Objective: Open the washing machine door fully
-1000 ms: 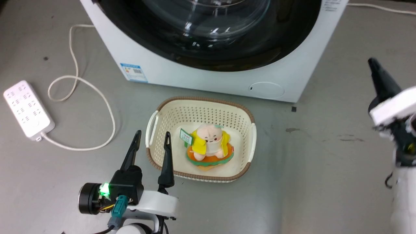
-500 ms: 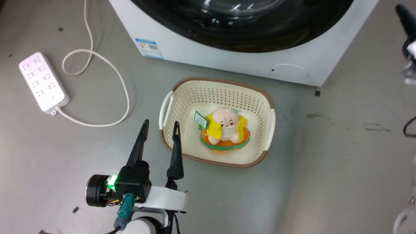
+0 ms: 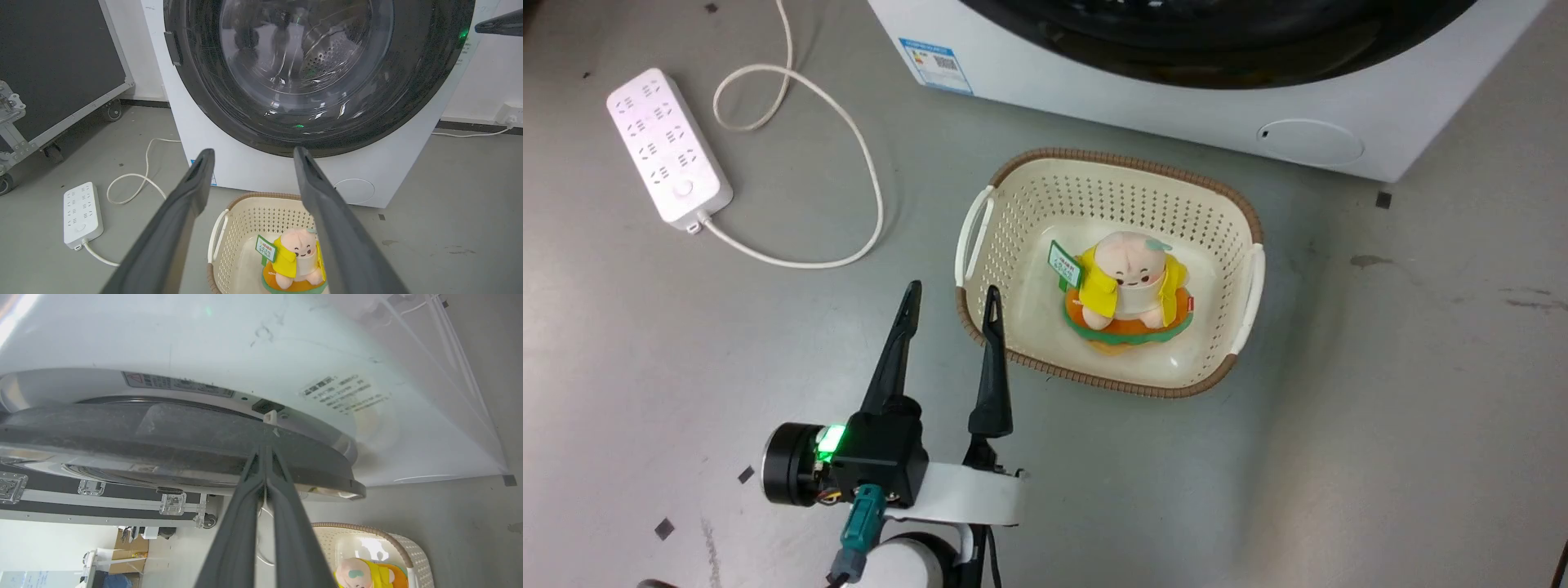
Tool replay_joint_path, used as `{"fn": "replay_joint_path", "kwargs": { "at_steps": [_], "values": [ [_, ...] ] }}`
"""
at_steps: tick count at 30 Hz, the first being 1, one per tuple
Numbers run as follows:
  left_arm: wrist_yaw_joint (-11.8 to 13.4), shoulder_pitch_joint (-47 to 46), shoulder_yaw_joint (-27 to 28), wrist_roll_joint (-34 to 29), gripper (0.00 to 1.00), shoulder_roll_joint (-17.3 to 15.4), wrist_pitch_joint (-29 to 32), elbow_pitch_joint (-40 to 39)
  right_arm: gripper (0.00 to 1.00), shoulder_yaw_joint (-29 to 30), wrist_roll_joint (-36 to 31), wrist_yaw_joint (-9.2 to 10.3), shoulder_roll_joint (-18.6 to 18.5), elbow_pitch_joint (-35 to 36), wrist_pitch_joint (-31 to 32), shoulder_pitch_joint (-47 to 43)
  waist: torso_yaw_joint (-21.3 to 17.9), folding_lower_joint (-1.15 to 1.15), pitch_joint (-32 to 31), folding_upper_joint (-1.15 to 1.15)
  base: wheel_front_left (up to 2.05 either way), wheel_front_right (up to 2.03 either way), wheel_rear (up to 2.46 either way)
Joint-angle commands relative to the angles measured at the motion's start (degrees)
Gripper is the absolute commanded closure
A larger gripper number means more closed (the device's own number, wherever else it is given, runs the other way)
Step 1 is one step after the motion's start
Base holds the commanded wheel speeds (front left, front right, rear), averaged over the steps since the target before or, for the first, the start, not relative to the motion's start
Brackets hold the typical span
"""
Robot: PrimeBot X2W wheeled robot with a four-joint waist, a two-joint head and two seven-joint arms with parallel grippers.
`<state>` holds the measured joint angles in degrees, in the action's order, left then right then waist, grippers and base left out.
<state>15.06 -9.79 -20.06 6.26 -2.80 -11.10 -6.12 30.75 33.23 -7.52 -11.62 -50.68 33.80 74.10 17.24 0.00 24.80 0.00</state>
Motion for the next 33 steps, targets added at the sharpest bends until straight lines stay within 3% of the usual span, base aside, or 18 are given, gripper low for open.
{"fn": "replay_joint_path", "kwargs": {
  "at_steps": [1, 22, 28, 33],
  "values": [
    [0.9, -1.5, -1.1, 0.5, 0.00, -0.1, -0.7, -0.6, 1.00, 1.5, 0.4, 0.02, -1.1, -3.1, 0.9, 4.3, 0.8, 0.00, 1.2, 0.00, 0.00, 0.00, 0.00],
    [4.5, -4.9, -5.4, 1.6, 0.00, -0.1, -3.1, -1.5, 1.00, 13.0, 4.9, 0.03, -5.5, -19.3, 10.7, 19.5, 3.5, 0.00, 5.9, 0.00, 0.00, 0.00, 0.00],
    [5.0, -5.1, -5.8, 1.4, 0.00, -0.1, -3.8, -1.2, 1.00, 15.3, 5.7, 0.03, -5.9, -22.9, 14.8, 18.2, 3.5, 0.00, 4.3, 0.00, 0.00, 0.00, 0.00],
    [4.1, -3.7, -4.9, 1.4, 0.00, -0.1, -3.9, 0.2, 1.00, 15.5, 6.6, 0.03, -4.7, -22.8, 16.4, 12.0, 2.5, 0.00, -0.3, 0.00, 0.00, 0.00, 0.00]
  ]
}}
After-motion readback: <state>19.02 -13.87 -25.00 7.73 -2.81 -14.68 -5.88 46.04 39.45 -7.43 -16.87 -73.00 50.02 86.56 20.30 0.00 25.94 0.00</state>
